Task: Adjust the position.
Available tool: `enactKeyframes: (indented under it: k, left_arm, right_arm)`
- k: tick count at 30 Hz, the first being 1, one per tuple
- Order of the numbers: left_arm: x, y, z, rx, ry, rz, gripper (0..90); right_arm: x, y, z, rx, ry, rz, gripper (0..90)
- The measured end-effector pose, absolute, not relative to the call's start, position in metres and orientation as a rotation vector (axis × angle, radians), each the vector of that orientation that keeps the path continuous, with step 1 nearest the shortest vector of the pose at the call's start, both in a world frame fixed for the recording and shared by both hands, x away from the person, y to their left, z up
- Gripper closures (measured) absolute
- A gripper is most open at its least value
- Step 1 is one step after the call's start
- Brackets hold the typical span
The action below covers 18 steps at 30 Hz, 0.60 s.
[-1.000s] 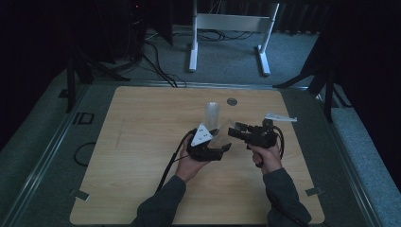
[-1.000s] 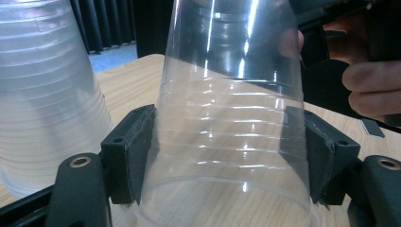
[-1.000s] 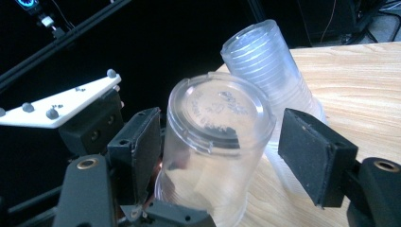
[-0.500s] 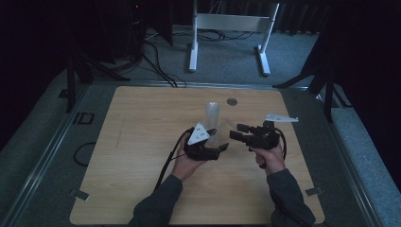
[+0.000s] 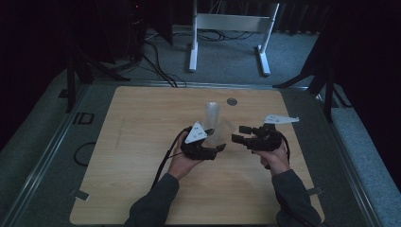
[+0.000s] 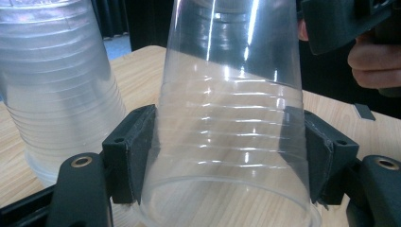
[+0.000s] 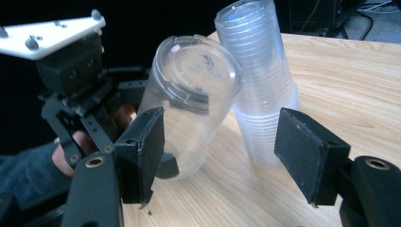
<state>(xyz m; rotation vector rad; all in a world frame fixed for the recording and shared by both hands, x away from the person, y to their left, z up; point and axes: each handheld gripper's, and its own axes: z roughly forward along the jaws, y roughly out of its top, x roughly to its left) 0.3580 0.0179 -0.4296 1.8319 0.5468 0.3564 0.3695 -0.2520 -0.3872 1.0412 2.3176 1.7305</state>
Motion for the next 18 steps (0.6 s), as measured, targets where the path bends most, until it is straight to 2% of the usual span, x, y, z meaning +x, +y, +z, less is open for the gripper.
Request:
enactKeyframes:
  k: [18]
  left_arm:
    - [0.358, 0.028, -0.425, 1.916, 0.482, 0.313, 29.3]
  right_arm:
    - [0.361, -0.24, -0.381, 0.871, 2.44, 1.417, 35.2]
